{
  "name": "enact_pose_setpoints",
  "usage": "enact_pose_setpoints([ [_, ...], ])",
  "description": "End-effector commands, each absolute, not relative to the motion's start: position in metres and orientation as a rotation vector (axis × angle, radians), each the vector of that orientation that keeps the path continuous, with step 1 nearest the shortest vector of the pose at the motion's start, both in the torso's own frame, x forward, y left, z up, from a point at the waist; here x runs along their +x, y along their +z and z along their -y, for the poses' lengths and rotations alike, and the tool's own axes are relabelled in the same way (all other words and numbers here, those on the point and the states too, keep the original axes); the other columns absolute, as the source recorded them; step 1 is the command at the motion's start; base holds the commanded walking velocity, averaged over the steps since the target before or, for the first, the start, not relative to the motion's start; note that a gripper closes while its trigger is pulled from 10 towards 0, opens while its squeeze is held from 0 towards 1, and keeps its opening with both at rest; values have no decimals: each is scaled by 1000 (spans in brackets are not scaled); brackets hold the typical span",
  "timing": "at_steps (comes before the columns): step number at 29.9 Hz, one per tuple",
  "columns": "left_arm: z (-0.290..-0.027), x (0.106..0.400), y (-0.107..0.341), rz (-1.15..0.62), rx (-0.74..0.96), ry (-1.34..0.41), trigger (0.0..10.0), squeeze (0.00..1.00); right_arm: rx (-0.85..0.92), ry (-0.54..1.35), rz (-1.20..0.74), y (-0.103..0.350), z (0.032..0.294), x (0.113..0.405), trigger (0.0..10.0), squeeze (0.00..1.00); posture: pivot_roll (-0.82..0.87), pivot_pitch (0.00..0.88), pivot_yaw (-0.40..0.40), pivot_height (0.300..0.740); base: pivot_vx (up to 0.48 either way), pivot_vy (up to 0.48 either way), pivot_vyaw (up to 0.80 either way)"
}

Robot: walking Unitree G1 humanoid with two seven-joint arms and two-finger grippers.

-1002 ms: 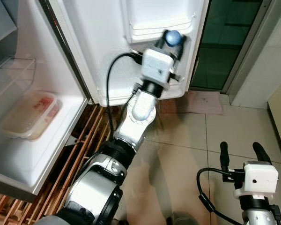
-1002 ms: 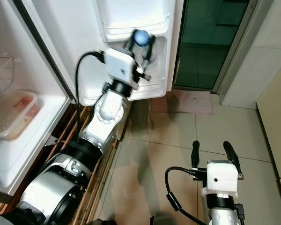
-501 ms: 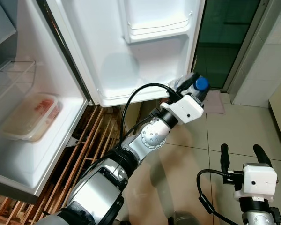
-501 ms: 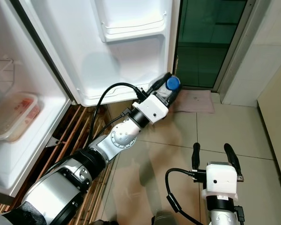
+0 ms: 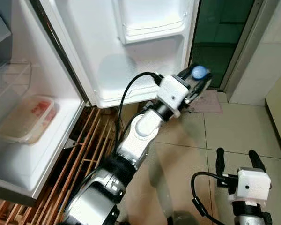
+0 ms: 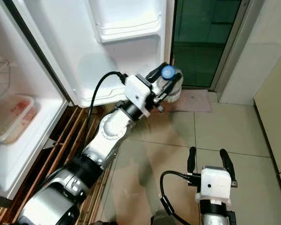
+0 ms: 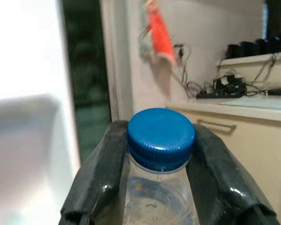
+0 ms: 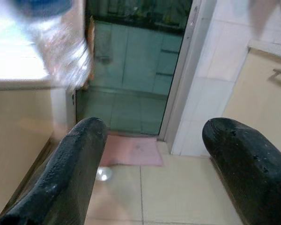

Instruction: Restocking fridge

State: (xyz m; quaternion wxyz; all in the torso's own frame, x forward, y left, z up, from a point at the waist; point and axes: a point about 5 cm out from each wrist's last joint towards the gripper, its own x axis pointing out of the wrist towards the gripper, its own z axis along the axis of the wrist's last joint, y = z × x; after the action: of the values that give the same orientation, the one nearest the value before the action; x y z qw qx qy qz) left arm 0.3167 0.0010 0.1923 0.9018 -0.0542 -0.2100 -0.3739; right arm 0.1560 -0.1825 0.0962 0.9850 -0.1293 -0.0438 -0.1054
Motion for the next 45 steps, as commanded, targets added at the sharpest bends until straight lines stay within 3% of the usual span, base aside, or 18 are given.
enact_pose_setpoints([
  [1, -20, 320, 211, 451, -181, -756, 10000, 0, -255, -222, 73, 93, 186, 157, 10000, 0, -338, 53, 108, 732, 0, 0, 0],
  [3, -54, 316, 225, 444, -173, -741, 10000, 0, -246, -208, 82, 91, 190, 167, 10000, 0, -284, 31, 92, 732, 0, 0, 0],
  [12, -92, 293, 218, 335, -54, -740, 10000, 0, -224, -302, 72, 90, 213, 197, 10000, 0, -200, 0, 66, 732, 0, 0, 0],
  [14, -103, 291, 206, 300, -27, -668, 10000, 0, -213, -336, 91, 99, 218, 201, 10000, 0, -201, 0, 66, 732, 0, 0, 0],
  [15, -136, 284, 186, 284, 77, -460, 10000, 0, -196, -356, 136, 118, 220, 202, 10000, 0, -203, 0, 64, 732, 0, 0, 0],
  [16, -148, 281, 180, 280, 126, -385, 10000, 0, -190, -356, 153, 124, 220, 201, 10000, 0, -203, 0, 64, 732, 0, 0, 0],
  [24, -201, 239, 139, 123, 307, -157, 10000, 0, -132, -110, 154, 134, 188, 185, 10000, 0, -163, 0, 27, 732, 0, 0, 0],
  [28, -187, 234, 150, 226, 335, -124, 10000, 0, -146, -112, 166, 135, 192, 194, 10000, 0, -141, 0, 15, 732, 0, 0, 0],
  [32, -158, 250, 187, 359, 209, -192, 10000, 0, -171, -110, 201, 143, 191, 205, 10000, 0, -145, 0, 11, 732, 0, 0, 0],
  [34, -155, 250, 190, 371, 196, -207, 10000, 0, -174, -109, 205, 144, 191, 205, 10000, 0, -145, 0, 11, 732, 0, 0, 0],
  [40, -128, 256, 217, 491, 156, -345, 10000, 0, -237, -98, 259, 156, 190, 207, 10000, 0, -187, 0, 26, 732, 480, 0, 0],
  [45, -121, 257, 220, 508, 152, -398, 10000, 0, -245, -110, 252, 155, 192, 206, 10000, 0, -204, 0, 35, 732, 480, 0, 0],
])
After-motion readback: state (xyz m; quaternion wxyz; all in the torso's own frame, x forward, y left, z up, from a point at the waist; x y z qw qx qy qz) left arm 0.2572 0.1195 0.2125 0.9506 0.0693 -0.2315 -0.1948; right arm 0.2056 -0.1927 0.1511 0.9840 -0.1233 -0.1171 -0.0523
